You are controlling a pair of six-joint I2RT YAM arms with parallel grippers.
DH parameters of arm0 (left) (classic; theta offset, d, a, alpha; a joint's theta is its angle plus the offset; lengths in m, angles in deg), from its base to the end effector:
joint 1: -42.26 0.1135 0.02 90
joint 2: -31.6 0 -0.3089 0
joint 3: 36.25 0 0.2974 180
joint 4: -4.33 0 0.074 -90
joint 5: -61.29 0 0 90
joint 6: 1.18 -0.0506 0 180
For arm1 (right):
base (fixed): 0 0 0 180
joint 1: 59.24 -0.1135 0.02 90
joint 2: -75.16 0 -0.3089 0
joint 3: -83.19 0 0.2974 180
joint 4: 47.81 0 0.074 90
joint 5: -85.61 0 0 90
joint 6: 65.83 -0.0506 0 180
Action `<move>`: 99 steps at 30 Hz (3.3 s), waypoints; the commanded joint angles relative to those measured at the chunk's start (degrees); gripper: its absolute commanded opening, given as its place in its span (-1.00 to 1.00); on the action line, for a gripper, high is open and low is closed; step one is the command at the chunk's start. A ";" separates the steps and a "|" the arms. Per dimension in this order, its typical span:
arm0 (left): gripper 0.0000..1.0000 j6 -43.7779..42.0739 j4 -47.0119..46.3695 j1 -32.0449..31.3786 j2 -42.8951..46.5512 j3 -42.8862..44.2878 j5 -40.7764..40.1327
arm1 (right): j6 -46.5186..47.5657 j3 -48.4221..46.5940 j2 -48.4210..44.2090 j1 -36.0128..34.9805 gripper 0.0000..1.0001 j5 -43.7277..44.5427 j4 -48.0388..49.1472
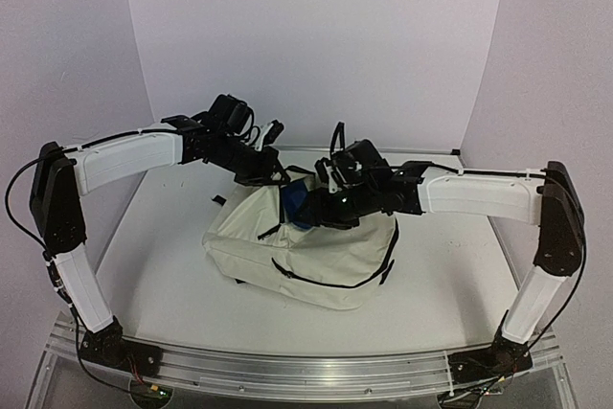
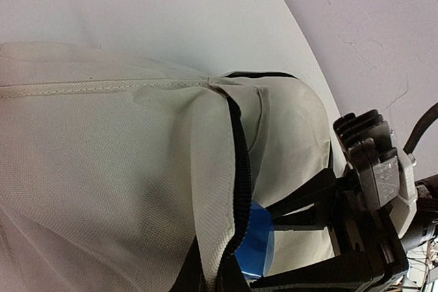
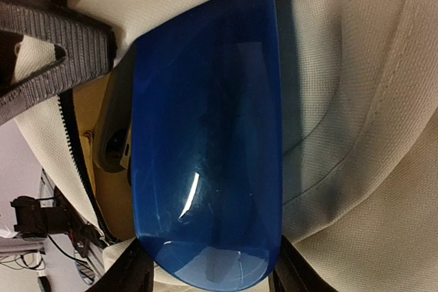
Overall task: Pack the student bag
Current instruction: Place the personal item in the student bag.
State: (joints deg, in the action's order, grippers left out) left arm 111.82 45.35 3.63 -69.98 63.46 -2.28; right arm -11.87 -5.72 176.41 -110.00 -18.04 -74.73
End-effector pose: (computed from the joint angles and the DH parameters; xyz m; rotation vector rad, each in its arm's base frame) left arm 0.3505 -0.3089 0.3252 0.5838 2.4023 -1.0452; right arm 0.2856 0.3686 0.2750 -0.4539 2.4232 1.0160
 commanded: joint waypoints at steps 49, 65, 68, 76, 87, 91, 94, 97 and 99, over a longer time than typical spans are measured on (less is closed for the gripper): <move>0.04 1.60 8.05 -0.54 16.60 -12.32 -0.15 | -7.07 7.04 -1.27 0.40 0.07 6.69 18.31; 0.02 -0.53 9.77 -4.42 10.04 -7.48 -14.34 | -7.65 3.86 5.09 0.33 -0.34 1.32 23.42; 0.00 -0.29 8.35 -4.52 10.29 -8.12 -14.48 | -8.15 3.56 5.82 0.37 -0.36 0.26 24.66; -0.28 0.61 8.59 -4.71 9.05 -7.75 -16.84 | -9.30 4.40 7.10 0.32 -0.41 -1.77 29.21; -0.99 1.99 4.05 -4.76 9.21 -9.95 -11.43 | -11.28 6.55 8.76 0.39 -0.46 0.57 37.95; -1.00 1.89 3.16 -4.79 10.02 -11.11 -9.14 | -11.21 6.81 9.73 0.38 -0.46 2.65 40.99; -1.00 1.41 2.48 -4.74 10.95 -12.10 -6.01 | -10.43 6.34 11.04 0.38 -0.46 4.28 42.96; -1.00 0.92 1.58 -4.91 11.53 -12.97 -3.29 | -9.92 5.57 11.82 0.38 -0.46 4.36 44.02; -1.00 1.18 1.70 -4.96 11.74 -13.40 -3.65 | -9.43 5.32 11.55 0.33 -0.43 3.29 44.37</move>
State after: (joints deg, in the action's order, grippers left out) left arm 113.22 50.45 -0.18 -60.58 50.59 -12.37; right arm -22.38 0.96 186.51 -109.80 -16.79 -35.52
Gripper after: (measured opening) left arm 0.008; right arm 0.275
